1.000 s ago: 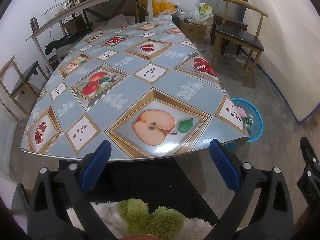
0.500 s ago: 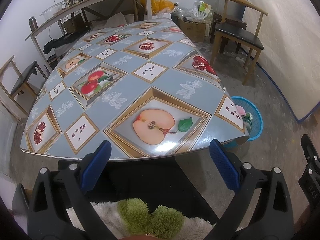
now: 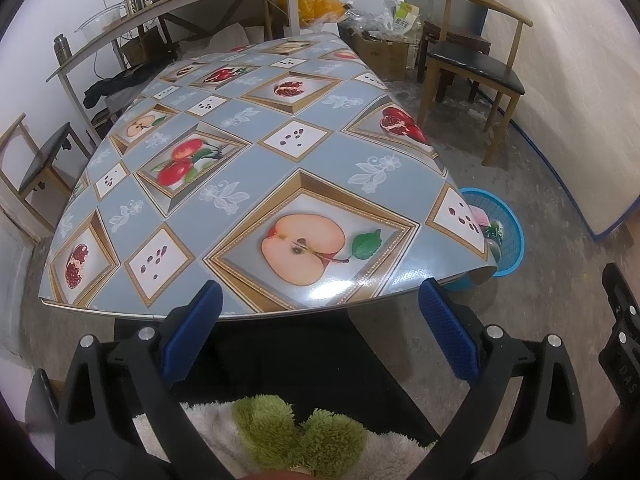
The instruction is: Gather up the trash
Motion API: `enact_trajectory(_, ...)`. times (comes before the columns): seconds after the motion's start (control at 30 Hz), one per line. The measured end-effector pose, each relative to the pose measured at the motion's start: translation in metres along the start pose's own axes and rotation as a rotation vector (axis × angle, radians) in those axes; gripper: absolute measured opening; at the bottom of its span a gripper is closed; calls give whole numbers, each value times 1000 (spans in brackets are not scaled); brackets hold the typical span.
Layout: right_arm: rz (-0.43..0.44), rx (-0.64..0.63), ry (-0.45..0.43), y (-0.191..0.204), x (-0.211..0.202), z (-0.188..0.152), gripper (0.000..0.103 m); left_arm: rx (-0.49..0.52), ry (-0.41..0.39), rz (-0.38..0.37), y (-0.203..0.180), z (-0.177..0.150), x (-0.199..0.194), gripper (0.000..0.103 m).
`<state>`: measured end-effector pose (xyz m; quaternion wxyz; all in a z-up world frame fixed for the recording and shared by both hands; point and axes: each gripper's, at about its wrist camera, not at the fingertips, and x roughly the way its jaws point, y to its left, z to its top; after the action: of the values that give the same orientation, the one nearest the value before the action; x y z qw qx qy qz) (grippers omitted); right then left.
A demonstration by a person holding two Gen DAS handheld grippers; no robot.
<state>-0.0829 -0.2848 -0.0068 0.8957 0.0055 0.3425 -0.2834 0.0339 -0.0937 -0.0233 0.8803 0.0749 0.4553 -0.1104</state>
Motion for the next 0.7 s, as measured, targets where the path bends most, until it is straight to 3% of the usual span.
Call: enact_trajectory(0.7,-1,1,-3,-1,-1,-1,97,9,11,-8,-3,-2,0,95)
